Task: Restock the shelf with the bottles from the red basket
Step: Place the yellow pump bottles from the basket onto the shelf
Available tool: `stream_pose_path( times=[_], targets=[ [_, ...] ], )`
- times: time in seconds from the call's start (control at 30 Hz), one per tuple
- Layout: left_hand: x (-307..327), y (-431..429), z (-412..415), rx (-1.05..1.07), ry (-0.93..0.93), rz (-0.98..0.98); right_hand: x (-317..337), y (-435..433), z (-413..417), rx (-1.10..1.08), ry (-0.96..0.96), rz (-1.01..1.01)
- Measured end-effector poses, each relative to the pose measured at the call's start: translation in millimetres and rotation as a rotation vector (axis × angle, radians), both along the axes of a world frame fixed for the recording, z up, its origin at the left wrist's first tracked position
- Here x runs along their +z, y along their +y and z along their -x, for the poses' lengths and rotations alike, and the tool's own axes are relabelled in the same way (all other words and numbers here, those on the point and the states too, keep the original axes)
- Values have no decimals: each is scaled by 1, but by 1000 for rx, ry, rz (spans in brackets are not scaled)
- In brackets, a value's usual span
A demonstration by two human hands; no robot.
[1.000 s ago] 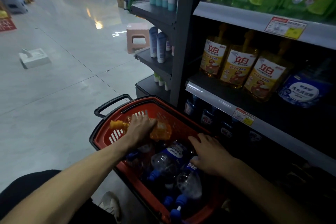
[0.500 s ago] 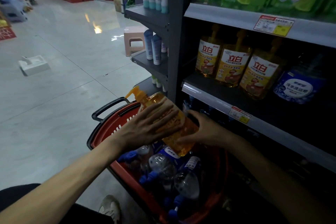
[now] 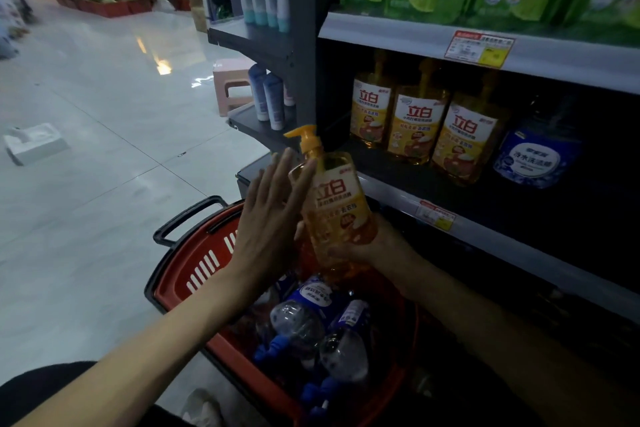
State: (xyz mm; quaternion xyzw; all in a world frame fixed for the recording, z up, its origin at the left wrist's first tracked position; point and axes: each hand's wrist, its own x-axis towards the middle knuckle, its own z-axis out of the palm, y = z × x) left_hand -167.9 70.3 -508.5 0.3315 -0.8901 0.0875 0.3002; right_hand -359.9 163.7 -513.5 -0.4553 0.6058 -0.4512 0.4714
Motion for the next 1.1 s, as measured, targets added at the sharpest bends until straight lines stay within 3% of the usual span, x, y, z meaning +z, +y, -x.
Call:
stream_pose_path(
  times=[0.17, 0.23, 0.67, 0.83, 1.1],
  targets=[
    [24, 5, 22, -43, 541, -1204, 6, -6, 7, -116, -45, 96],
    [30, 1, 31, -82, 626, -1389, 8, -10, 9, -137, -57, 119],
    [24, -35, 80, -167, 765, -1233, 8, -48, 39, -214, -26, 167],
    [22, -61, 104, -195, 725, -997, 5, -74, 47, -403, 199, 234],
    [20, -92, 141, -324, 790, -863, 4, -117, 63, -680, 206, 302]
  ],
)
